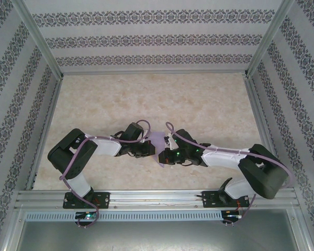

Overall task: Fold a paper plane with a square sheet of paper (fold left side to right side)
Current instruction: Third fold the triangle at the center of the table.

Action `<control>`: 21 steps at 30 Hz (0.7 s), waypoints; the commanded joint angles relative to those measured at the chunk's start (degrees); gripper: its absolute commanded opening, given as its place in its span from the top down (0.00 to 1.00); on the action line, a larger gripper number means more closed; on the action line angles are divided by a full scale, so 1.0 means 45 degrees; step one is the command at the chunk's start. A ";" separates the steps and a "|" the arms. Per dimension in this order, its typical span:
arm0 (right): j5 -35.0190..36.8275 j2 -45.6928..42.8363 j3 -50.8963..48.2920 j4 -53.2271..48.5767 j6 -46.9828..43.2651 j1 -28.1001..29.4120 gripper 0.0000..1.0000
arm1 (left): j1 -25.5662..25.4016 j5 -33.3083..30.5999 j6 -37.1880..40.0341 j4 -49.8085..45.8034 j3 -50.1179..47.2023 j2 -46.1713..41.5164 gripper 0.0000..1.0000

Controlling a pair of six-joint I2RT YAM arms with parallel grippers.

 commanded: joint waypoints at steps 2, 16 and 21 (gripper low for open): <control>0.0212 0.0365 0.0233 0.0491 0.0301 0.0083 0.98 | -0.0231 -0.0973 -0.0018 -0.1005 -0.0325 0.0578 0.90; 0.0104 0.1153 -0.0162 0.0881 0.0571 0.0131 0.98 | -0.0255 -0.0924 -0.0089 -0.0868 -0.0265 0.0698 0.89; 0.0103 0.1353 -0.0270 0.1026 0.0688 0.0240 0.98 | -0.0255 -0.0972 -0.0063 -0.0955 -0.0202 0.0687 0.89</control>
